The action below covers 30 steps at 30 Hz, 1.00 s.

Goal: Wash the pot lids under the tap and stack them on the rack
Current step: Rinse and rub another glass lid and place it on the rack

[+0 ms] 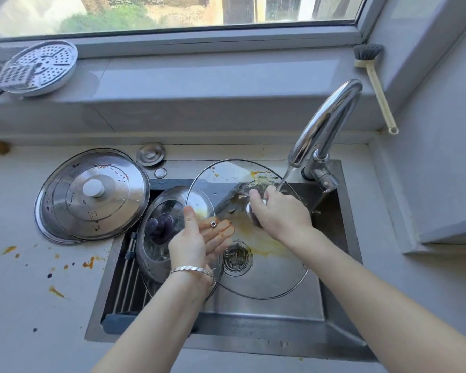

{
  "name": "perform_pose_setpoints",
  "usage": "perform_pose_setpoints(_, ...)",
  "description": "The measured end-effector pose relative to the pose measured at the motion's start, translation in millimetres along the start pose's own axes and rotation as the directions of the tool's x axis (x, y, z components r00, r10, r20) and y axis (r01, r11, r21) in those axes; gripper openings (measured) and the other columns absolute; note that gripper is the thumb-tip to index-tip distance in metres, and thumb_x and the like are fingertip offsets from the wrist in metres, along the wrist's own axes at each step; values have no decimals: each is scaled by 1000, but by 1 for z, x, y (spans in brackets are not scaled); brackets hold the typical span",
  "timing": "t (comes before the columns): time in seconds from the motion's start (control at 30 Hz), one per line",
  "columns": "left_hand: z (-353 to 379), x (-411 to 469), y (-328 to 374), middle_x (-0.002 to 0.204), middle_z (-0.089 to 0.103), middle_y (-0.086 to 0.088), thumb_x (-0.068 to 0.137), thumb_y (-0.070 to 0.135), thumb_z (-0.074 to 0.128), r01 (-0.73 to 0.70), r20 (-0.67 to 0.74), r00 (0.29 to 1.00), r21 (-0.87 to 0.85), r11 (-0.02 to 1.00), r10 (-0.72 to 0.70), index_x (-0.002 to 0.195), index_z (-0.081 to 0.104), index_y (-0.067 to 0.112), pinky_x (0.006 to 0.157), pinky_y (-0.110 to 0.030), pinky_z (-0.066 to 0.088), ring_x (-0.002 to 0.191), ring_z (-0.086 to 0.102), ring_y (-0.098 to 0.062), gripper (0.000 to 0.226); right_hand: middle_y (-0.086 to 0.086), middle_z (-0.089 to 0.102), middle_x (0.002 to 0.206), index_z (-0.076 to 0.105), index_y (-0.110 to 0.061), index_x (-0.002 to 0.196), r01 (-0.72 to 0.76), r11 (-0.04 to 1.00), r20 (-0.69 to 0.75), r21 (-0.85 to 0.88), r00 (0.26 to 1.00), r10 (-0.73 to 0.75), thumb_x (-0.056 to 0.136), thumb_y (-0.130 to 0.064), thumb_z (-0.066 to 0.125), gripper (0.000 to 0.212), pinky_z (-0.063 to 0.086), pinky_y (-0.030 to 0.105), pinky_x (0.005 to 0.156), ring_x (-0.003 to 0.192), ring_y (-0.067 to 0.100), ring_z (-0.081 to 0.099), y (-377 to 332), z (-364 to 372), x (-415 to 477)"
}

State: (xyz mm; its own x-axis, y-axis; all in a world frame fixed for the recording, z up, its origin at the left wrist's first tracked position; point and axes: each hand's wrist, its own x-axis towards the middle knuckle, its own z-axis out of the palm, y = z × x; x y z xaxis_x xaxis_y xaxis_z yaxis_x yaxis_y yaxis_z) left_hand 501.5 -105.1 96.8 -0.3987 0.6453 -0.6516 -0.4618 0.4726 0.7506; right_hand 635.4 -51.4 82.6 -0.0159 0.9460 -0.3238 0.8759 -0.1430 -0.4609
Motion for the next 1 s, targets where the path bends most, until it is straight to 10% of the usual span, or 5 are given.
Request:
perform_pose_setpoints(0.13, -2, 1, 3, 55, 70, -6, 90, 52, 43, -25, -3, 1000, 43, 999, 25, 77, 56, 4, 42, -22, 54, 49, 69, -17, 52, 10, 54, 82, 40, -17, 74, 39, 978, 36, 207, 998, -47, 99, -34, 23, 34, 34, 36, 68, 85, 31, 51, 13, 9, -2)
perform_pose_setpoints(0.3, -2, 4, -1, 54, 70, -6, 92, 53, 37, 53, -47, 997, -103, 993, -58, 82, 55, 3, 42, -20, 54, 48, 68, -15, 54, 9, 55, 103, 56, -7, 107, 80, 967, -332, 243, 943, 5, 95, -27, 28, 36, 39, 38, 90, 100, 27, 49, 35, 38, -17)
perform_pose_setpoints(0.53, 10, 3, -3, 68, 71, -10, 92, 54, 37, 29, -72, 996, -222, 975, -46, 80, 54, 6, 46, -21, 55, 50, 69, -14, 53, 9, -6, 154, 4, -4, 146, 367, 930, -140, 10, 922, -362, 88, -64, 1, 84, -8, 32, 115, 144, 17, -10, 15, 70, -72)
perform_pose_setpoints(0.7, 2, 1, -4, 57, 71, -4, 90, 57, 36, 7, -45, 999, -236, 972, -18, 79, 53, 8, 45, -20, 55, 53, 70, -14, 53, 10, -16, 156, -8, -7, 148, -50, 994, -70, 98, 996, 57, 96, -51, 16, 73, -9, 32, 118, 144, 16, -16, 40, 33, -31)
perform_pose_setpoints(1.0, -3, -2, -2, 57, 71, -4, 90, 57, 36, 11, -14, 1000, -183, 983, -14, 81, 52, 8, 45, -21, 55, 53, 70, -15, 53, 0, -12, 157, -3, -12, 149, 79, 993, -95, 92, 993, -70, 86, -57, 7, 78, -7, 30, 117, 144, 11, -12, 51, 30, -33)
